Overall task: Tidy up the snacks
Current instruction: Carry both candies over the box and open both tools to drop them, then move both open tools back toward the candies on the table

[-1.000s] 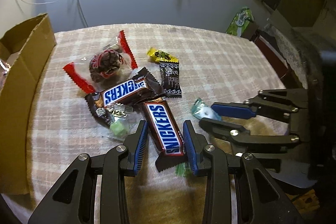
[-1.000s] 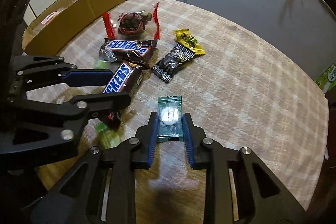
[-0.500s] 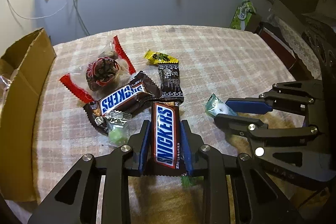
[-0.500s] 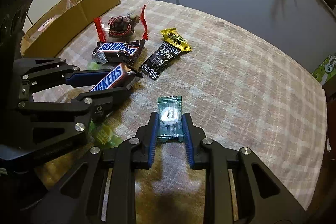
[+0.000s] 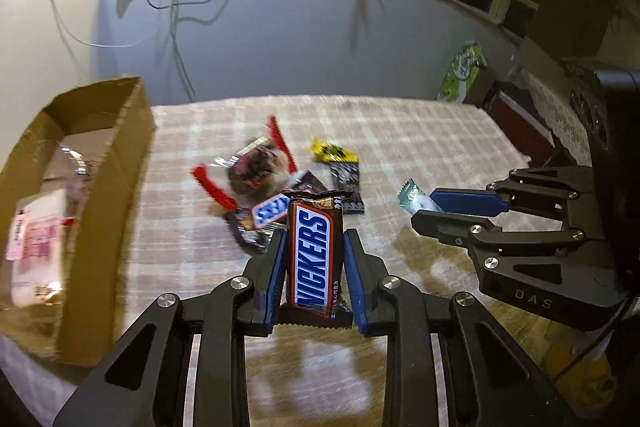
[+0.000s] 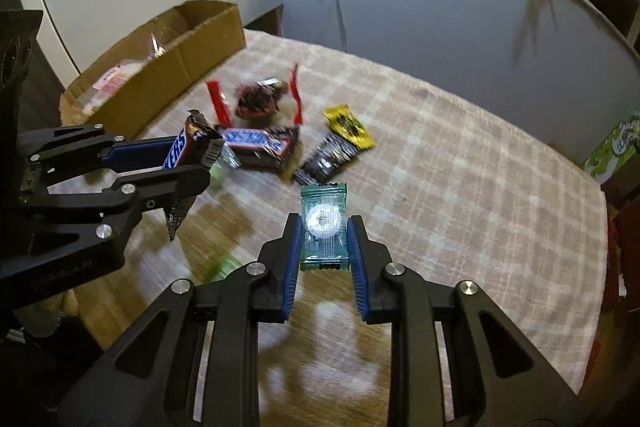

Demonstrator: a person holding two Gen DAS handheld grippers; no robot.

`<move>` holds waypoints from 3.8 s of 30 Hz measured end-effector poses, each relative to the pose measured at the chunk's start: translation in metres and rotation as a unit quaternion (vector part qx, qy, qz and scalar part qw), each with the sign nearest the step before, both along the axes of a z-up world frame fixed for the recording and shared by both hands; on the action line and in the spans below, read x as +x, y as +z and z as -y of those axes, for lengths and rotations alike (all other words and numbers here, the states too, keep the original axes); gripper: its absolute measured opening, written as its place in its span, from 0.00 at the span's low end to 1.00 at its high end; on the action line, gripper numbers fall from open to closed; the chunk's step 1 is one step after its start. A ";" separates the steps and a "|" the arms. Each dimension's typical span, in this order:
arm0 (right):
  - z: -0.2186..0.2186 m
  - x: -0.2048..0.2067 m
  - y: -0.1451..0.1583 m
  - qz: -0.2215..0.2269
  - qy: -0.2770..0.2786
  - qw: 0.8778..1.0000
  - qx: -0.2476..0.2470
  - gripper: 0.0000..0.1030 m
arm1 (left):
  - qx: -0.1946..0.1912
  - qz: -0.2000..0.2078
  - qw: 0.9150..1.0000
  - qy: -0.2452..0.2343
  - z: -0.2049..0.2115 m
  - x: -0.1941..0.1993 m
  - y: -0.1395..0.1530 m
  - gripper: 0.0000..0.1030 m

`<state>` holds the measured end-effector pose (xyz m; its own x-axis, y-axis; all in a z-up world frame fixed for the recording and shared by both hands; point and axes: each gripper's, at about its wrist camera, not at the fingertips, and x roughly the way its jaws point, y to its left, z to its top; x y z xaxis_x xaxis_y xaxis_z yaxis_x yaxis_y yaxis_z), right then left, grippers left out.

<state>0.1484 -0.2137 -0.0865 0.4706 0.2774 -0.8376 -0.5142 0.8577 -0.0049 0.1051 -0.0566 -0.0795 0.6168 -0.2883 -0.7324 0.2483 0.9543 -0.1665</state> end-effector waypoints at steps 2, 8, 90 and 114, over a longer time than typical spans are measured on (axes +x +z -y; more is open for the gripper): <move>-0.007 -0.003 0.005 0.006 0.005 1.000 0.002 0.23 | -0.005 0.008 1.000 0.009 -0.010 -0.004 0.005 0.25; -0.033 -0.002 0.022 0.024 0.026 0.999 0.014 0.23 | -0.011 0.025 0.999 0.039 -0.040 -0.011 0.018 0.26; -0.197 0.083 0.046 0.038 0.107 0.993 0.037 0.74 | -0.016 0.050 0.982 0.181 -0.192 0.040 0.044 0.39; -0.052 -0.012 0.019 0.018 0.089 0.996 -0.009 0.75 | -0.031 0.028 0.996 0.074 -0.086 -0.004 0.028 0.39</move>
